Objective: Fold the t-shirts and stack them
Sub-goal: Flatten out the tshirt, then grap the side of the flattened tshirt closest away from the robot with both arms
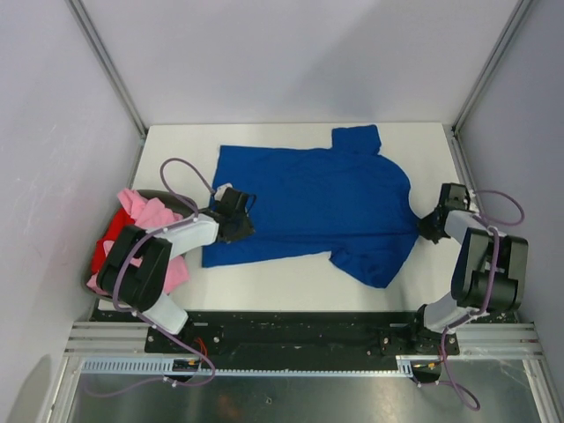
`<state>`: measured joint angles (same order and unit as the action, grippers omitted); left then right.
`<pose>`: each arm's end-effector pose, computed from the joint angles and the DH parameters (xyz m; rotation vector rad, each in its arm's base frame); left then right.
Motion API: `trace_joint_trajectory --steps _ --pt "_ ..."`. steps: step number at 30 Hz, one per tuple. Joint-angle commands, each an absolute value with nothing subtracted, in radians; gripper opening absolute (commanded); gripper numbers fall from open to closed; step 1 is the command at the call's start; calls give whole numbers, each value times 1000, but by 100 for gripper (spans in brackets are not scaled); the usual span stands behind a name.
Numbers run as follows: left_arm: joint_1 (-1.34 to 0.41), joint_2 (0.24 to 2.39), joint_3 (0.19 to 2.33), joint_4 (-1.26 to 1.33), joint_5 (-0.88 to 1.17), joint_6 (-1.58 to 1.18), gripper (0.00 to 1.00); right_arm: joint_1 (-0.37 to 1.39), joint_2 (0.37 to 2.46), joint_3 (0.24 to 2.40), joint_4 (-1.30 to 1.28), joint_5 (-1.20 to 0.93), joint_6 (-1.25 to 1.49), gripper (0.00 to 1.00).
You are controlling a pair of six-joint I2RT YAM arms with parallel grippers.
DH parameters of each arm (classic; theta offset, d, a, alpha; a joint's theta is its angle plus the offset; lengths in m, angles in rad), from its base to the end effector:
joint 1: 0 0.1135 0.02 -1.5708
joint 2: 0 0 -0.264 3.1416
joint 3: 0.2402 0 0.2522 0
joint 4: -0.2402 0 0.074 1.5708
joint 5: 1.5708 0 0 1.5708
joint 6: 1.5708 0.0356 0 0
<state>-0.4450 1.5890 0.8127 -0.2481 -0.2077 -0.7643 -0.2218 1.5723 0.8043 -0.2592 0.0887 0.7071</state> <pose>0.2723 -0.1217 0.1556 -0.4829 2.5265 -0.1891 0.2870 -0.0680 0.1568 1.1900 2.3036 0.0619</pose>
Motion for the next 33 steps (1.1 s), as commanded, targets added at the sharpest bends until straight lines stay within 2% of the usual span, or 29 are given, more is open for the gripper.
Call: trace_joint_trajectory --steps 1,3,8,11,16,23,27,33 --pt "-483 1571 737 -360 -227 -802 49 -315 1481 756 -371 132 667 1" --pt "-489 1560 734 -360 -225 -807 49 -324 1460 755 -368 94 643 9" --pt "-492 1519 752 -360 -207 -752 50 -254 1371 782 -423 98 591 42" --pt "-494 1459 755 -360 -187 -722 55 -157 1268 789 -478 147 585 49" --pt "-495 1318 707 -359 -160 -741 60 80 1120 770 -607 244 628 52" --pt "-493 1143 632 -370 -145 -800 63 364 941 649 -723 288 761 49" --pt "-490 1094 605 -380 -144 -836 62 527 933 635 -769 337 896 46" --pt "-530 1107 649 -369 -90 -767 58 644 949 609 -864 428 1111 44"
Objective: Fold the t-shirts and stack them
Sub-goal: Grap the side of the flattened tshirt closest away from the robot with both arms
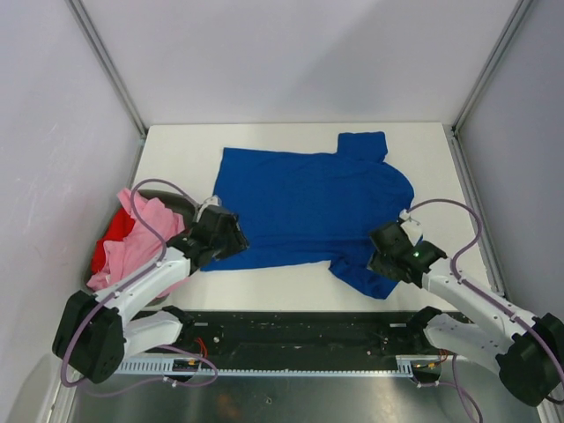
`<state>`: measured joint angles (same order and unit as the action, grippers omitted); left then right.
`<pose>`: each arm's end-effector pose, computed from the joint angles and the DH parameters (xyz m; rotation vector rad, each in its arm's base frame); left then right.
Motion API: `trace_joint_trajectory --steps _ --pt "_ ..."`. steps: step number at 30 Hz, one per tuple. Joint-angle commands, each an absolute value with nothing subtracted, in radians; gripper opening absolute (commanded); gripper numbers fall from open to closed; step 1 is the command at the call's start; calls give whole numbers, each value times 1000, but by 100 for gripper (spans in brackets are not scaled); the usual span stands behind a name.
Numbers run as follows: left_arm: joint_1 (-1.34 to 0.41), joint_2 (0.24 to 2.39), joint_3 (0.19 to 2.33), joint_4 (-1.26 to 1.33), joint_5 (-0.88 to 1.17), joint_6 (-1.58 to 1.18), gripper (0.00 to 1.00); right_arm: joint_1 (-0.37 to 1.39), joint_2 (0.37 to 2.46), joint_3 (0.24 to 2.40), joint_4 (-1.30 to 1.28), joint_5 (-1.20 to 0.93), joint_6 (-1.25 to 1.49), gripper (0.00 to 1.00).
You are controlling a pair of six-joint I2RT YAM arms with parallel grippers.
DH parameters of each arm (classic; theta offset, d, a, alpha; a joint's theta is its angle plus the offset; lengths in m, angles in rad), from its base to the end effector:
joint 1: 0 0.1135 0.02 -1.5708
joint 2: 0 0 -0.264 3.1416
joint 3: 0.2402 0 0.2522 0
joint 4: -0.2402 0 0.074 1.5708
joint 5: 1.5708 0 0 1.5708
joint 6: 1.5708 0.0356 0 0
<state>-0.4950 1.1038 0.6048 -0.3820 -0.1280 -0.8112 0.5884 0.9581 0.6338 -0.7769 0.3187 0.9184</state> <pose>0.1909 -0.0979 0.2004 -0.4482 2.4474 -0.4164 0.1462 0.0841 0.2122 0.5224 2.5322 0.1200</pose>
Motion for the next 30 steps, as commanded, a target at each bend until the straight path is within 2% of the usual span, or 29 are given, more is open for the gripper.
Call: trace_joint_trajectory --steps 1,14,21,30 --pt "-552 1124 669 -357 -77 -736 58 654 933 599 -873 438 1139 44" --pt "-942 1534 994 -173 48 -522 51 656 712 474 -913 455 1337 40" --pt "-1025 1719 1111 -107 152 -484 52 651 706 436 -881 426 1356 39" --pt "-1053 1830 1189 -83 193 -477 55 649 716 415 -850 419 1357 39"
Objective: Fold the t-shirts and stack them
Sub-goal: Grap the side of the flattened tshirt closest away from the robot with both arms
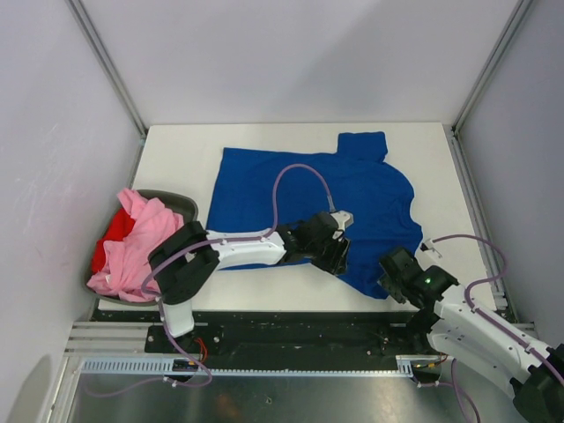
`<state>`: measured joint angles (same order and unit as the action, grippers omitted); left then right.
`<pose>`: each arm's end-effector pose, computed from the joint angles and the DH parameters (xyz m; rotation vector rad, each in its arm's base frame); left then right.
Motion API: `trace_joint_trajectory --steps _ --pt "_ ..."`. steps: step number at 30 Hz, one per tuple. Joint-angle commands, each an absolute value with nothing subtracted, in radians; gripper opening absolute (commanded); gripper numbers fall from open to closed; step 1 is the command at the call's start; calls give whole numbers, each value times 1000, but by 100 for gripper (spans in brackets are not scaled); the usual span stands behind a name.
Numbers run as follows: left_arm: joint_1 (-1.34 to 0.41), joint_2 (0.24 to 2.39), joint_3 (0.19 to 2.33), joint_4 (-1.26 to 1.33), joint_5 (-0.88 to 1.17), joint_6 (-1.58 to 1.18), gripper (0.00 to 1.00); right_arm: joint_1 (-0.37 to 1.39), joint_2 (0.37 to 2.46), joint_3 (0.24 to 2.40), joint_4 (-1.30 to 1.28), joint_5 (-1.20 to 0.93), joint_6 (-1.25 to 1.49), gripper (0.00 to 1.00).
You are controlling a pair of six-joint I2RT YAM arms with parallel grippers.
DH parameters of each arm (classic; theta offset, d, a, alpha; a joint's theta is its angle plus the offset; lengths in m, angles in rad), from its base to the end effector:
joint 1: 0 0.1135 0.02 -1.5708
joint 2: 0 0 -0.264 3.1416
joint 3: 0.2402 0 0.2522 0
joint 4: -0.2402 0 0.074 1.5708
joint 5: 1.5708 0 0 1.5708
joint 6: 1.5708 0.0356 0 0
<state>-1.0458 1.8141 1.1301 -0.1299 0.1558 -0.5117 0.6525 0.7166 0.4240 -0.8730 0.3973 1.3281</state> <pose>0.1889 -0.3371 0.1821 0.7563 2.4616 -0.8619 0.0997 0.0588 0.1755 0.9587 2.4063 0.1588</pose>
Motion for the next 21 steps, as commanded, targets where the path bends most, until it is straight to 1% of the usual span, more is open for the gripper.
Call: trace_joint_trajectory --steps 1,10,13,21 --pt "-1054 1836 1195 -82 195 -477 55 649 715 412 -847 418 1357 39" --pt "-1054 1892 1236 -81 184 -482 54 649 717 407 -829 411 1356 37" --pt "-1054 1900 1243 -81 177 -484 51 649 724 407 -819 410 1355 35" --pt "-1056 1917 1252 -81 164 -494 44 645 756 407 -768 407 1353 35"
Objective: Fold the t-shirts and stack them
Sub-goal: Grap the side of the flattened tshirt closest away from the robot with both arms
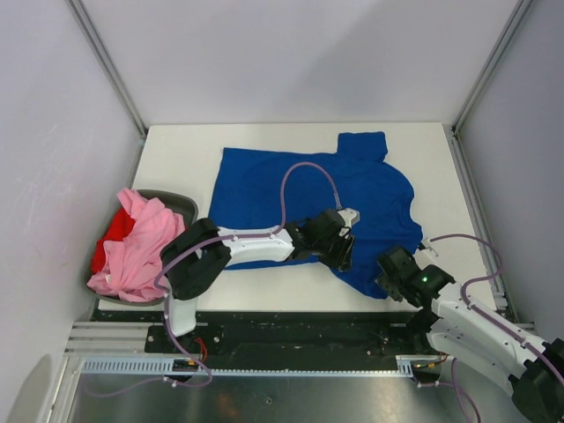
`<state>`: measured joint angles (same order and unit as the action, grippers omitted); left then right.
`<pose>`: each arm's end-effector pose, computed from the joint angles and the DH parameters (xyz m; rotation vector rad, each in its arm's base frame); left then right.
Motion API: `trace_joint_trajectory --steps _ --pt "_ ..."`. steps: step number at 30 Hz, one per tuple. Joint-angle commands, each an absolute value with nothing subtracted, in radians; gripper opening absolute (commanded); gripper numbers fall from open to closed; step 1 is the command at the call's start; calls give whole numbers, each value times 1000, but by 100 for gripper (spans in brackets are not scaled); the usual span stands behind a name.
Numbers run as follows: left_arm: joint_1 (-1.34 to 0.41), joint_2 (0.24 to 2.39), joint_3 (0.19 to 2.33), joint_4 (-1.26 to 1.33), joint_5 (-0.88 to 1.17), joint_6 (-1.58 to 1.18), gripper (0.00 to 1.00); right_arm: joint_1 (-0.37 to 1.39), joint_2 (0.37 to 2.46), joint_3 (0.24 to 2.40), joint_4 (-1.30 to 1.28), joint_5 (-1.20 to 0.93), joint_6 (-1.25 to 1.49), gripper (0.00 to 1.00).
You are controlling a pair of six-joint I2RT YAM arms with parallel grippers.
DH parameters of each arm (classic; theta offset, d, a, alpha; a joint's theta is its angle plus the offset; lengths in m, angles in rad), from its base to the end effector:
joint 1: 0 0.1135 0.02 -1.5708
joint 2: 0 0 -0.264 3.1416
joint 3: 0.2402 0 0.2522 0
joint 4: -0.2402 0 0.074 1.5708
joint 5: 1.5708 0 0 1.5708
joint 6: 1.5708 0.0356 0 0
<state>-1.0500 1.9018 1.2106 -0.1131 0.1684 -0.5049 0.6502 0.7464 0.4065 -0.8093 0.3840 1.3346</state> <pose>0.1981 -0.3573 0.1747 0.7756 2.4501 -0.8809 0.1043 0.0626 0.1700 0.9701 2.4025 0.1887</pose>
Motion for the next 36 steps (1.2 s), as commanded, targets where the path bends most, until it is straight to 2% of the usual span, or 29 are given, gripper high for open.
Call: trace_joint_trajectory --steps 1,9,16,21,27,30,34,36 --pt "-1056 1918 1253 -81 164 -496 42 644 759 407 -764 408 1352 35" --pt "-1056 1917 1243 -81 165 -504 23 621 733 407 -759 408 1338 36" --pt "-1055 1902 1225 -81 151 -511 7 611 699 407 -772 413 1328 44" --pt "-1055 1881 1210 -81 151 -517 1 611 738 407 -742 401 1316 44" --pt "-1055 1855 1182 -81 156 -524 0 612 785 403 -705 397 1313 40" --pt "-1055 1848 1167 -80 169 -530 0 613 791 402 -691 389 1312 34" --pt "-1058 1831 1140 -81 179 -539 0 615 762 406 -726 376 1312 9" --pt "-1060 1813 1123 -80 182 -545 0 620 722 409 -775 369 1321 2"
